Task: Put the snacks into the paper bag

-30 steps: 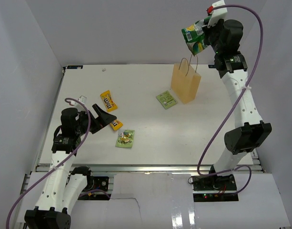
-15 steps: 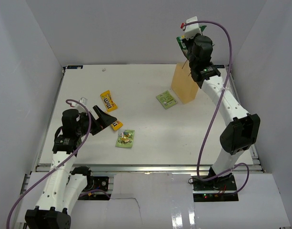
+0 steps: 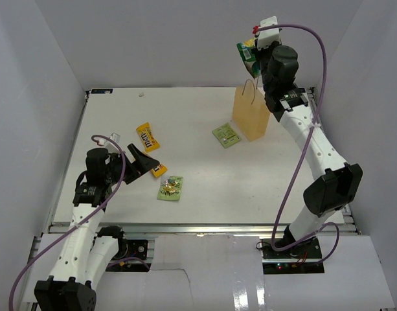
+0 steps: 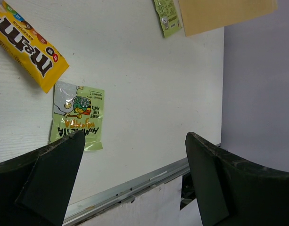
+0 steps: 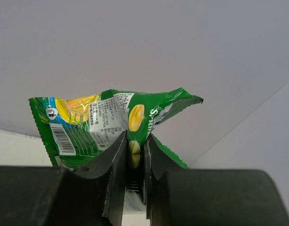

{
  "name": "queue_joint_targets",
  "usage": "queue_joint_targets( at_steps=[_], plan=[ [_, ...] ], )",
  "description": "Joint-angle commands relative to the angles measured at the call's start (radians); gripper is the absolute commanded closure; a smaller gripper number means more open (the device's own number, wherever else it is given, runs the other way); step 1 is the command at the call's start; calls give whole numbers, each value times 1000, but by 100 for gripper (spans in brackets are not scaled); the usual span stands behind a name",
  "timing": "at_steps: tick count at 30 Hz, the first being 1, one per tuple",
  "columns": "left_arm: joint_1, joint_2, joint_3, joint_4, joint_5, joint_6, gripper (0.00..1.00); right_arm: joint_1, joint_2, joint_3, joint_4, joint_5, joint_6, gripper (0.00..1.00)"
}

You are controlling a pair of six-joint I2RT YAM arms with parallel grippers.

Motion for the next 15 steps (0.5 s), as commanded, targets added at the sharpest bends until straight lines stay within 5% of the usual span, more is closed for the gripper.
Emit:
queue_joint_targets(
  at_steps=[1, 15],
  plan=[
    [-1, -8, -12, 22, 10, 10, 2, 5, -82, 87, 58, -38, 61, 92],
    [-1, -29, -17, 19, 13, 6, 2, 3, -28, 24, 208, 66, -56, 92]
  ],
)
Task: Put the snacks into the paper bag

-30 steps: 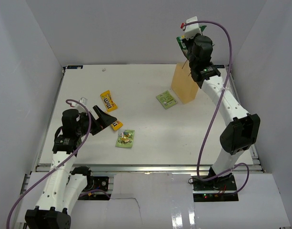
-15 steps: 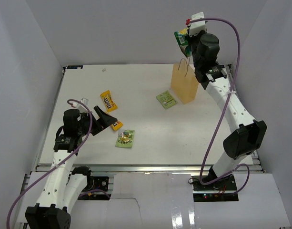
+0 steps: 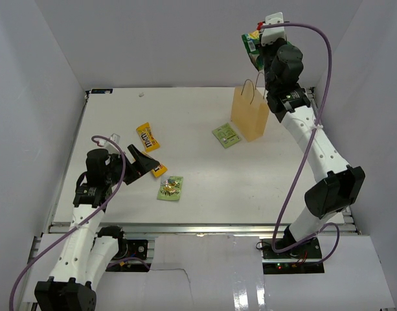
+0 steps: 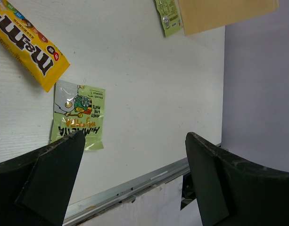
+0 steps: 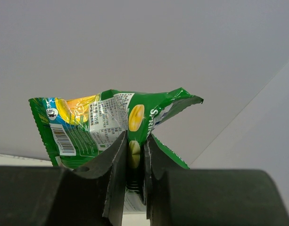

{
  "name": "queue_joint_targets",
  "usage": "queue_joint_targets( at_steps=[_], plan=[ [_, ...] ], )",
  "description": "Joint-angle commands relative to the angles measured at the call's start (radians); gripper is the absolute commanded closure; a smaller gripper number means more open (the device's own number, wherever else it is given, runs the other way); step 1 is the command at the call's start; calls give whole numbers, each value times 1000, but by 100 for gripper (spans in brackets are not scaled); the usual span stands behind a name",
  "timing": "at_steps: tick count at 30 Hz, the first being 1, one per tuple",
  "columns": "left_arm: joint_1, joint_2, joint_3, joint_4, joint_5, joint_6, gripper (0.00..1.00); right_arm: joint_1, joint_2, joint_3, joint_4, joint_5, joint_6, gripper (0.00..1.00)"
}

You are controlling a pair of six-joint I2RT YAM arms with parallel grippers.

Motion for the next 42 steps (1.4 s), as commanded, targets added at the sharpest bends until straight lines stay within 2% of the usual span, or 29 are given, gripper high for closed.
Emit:
queue_joint_targets(
  at_steps=[1, 6, 25, 42],
  plan=[
    [-1, -27, -3, 11, 11, 6, 2, -1, 24, -14, 164, 53, -63, 92],
    [-1, -44, -12, 5, 10, 5, 2, -3, 51, -30, 168, 64, -85, 92],
    [-1, -44, -14, 0, 7, 14, 2, -3, -21, -307, 143, 84, -88, 92],
    [-1, -50, -14, -1, 7, 14, 2, 13, -21, -387, 128, 98, -114, 92]
  ],
)
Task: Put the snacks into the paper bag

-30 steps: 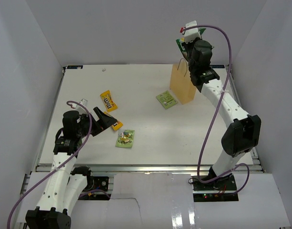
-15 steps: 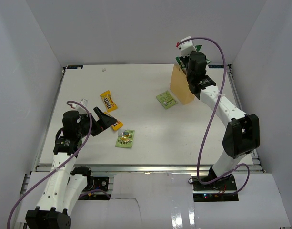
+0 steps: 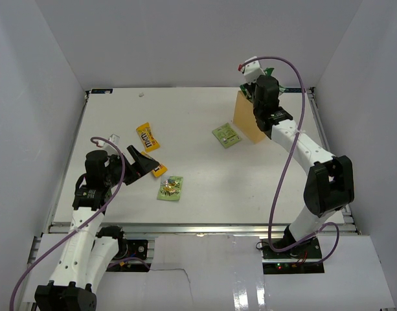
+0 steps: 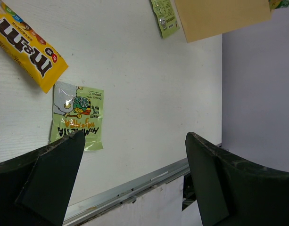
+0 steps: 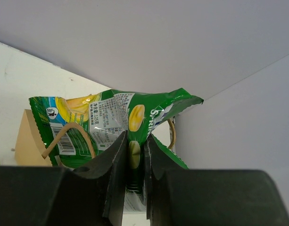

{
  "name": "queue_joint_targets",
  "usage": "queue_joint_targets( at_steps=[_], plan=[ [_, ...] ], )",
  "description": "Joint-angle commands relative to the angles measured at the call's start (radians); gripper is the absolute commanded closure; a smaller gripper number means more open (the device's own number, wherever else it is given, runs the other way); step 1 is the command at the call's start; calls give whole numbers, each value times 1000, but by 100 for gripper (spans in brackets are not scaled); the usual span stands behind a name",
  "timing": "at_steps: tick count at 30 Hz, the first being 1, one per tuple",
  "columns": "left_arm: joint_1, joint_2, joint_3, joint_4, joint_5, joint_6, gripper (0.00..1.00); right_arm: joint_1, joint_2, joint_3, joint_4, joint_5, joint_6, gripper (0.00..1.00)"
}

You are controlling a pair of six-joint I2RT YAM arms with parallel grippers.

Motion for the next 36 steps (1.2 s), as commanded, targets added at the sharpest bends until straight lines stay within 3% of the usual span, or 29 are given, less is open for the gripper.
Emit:
queue_joint_targets(
  at_steps=[1, 11, 24, 27, 36],
  plan=[
    [-1, -18, -6, 0, 7, 10, 2, 8, -43, -1, 69, 27, -19, 92],
    [-1, -21, -6, -3, 5, 12, 2, 17, -48, -25, 69, 26, -20, 91],
    [-1, -20, -6, -5, 4, 12, 2, 20, -74, -44, 34, -3, 6, 52],
    [-1, -21, -6, -3, 4, 13, 2, 20, -80, -36, 19, -11, 15, 47],
    [-1, -20, -4, -3, 5, 13, 2, 20, -115, 39, -41, -58, 47, 45]
  ],
)
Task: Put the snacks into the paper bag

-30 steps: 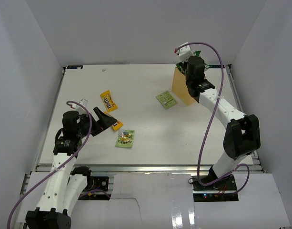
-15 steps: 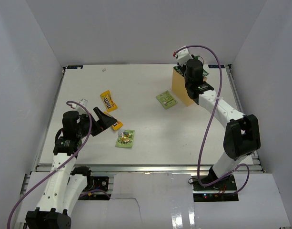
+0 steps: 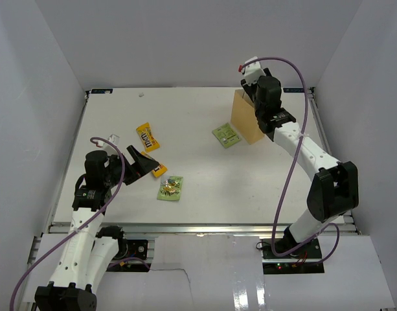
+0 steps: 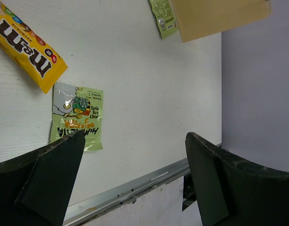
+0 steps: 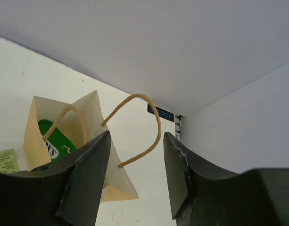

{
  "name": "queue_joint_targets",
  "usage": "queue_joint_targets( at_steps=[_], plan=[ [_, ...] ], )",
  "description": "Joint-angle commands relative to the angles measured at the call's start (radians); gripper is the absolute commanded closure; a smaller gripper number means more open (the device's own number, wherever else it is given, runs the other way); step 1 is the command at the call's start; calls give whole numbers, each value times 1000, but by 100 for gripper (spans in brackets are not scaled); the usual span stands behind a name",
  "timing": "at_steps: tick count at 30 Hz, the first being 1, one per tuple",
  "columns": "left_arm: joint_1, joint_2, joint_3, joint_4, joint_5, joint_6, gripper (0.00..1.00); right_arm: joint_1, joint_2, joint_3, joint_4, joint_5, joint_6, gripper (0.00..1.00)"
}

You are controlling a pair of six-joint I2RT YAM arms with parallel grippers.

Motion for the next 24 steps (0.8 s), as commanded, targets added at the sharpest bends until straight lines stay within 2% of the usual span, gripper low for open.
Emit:
queue_joint_targets(
  at_steps=[1, 5, 6, 9, 10, 11, 13, 15, 20, 24],
  plan=[
    [-1, -12, -3, -5, 5, 13, 2, 5, -69, 92, -11, -54, 28, 45],
    [-1, -12, 0, -10, 7, 12, 2, 4, -142, 157, -78, -206, -27, 37],
    [-1, -11, 0, -10, 9, 13, 2, 2, -156, 168, -102, -252, -37, 27],
    [1, -8, 5, -13, 7, 13, 2, 2, -207, 224, -289, -502, -103, 10],
    [-1, -6, 7, -16, 4, 12, 2, 2, -216, 236, -345, -657, -120, 7],
    [-1, -2, 13, -19, 1, 13, 2, 2, -225, 248, -468, -735, -143, 6],
    [-1, 5, 22, -39, -34, 15, 2, 7, -228, 256, -576, -935, -183, 4],
    [-1, 21, 43, -80, -100, 16, 4, 21, -207, 242, -733, -1072, -212, 3],
    [-1, 132, 79, -154, -214, -11, 17, 70, -133, 123, -908, -1189, -202, 3],
    [-1, 245, 62, -97, -281, -50, 23, 85, -47, 67, -948, -1280, -159, 4]
  ],
)
